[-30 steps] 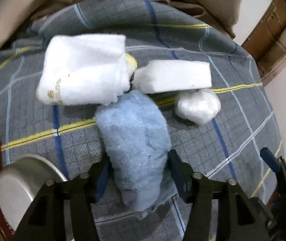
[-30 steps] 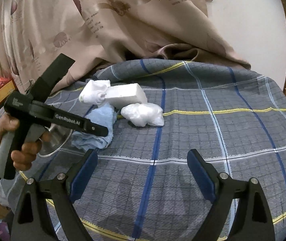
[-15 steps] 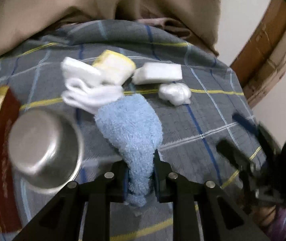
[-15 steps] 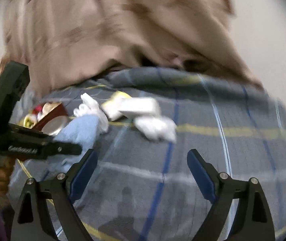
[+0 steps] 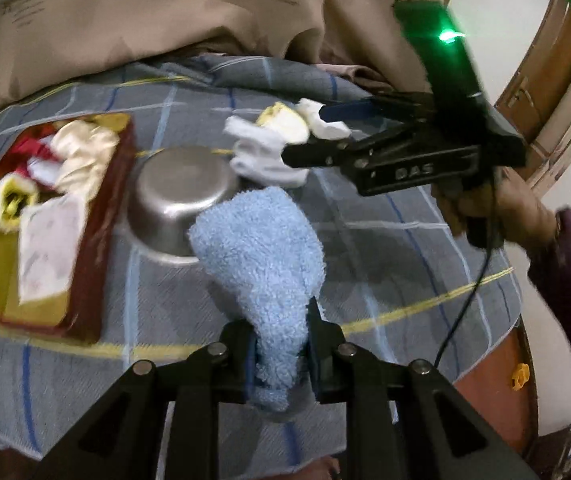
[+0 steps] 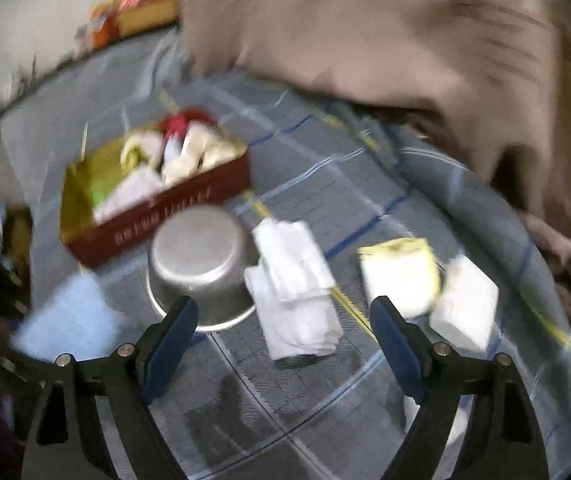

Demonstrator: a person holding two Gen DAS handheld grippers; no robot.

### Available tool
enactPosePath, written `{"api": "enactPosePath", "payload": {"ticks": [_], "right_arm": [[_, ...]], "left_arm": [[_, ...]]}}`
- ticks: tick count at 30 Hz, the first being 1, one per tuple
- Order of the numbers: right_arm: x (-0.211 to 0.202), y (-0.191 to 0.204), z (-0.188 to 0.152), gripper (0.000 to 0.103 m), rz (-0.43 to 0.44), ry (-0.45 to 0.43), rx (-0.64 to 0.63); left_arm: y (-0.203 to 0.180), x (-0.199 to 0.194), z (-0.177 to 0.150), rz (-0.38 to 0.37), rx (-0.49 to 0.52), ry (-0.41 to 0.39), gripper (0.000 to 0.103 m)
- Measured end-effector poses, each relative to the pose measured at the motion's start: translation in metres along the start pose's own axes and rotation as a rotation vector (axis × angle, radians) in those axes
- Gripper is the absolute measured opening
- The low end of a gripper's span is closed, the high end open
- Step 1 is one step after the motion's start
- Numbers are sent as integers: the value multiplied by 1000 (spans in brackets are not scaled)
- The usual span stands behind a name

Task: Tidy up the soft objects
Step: 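Lift the blue towel with left while right grasps the white folded cloth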

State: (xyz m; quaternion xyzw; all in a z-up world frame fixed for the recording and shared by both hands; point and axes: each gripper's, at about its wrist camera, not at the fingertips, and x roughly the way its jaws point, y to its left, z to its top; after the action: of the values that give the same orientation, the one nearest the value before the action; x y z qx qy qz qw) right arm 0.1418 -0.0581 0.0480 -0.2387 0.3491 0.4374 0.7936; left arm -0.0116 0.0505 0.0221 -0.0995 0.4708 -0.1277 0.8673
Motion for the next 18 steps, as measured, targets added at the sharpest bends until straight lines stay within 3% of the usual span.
{"api": "enactPosePath", "payload": {"ticks": [3, 11, 14, 16, 18], "right_arm": [[18, 11, 4, 75, 8, 60, -77], [42, 0, 28, 66, 75, 91, -64], [50, -5, 35, 47, 126, 104, -24], [57, -8, 37, 42, 158, 115, 5], [62, -12, 40, 26, 185, 119, 40]], "left_arm": [[10, -10, -12, 24, -13, -1, 20], [23, -17, -23, 42, -33, 7, 21], [24, -16, -23, 42, -28, 7, 21], [24, -15, -22, 48, -25, 7, 21], [25, -14, -22, 50, -23, 8, 21]]}}
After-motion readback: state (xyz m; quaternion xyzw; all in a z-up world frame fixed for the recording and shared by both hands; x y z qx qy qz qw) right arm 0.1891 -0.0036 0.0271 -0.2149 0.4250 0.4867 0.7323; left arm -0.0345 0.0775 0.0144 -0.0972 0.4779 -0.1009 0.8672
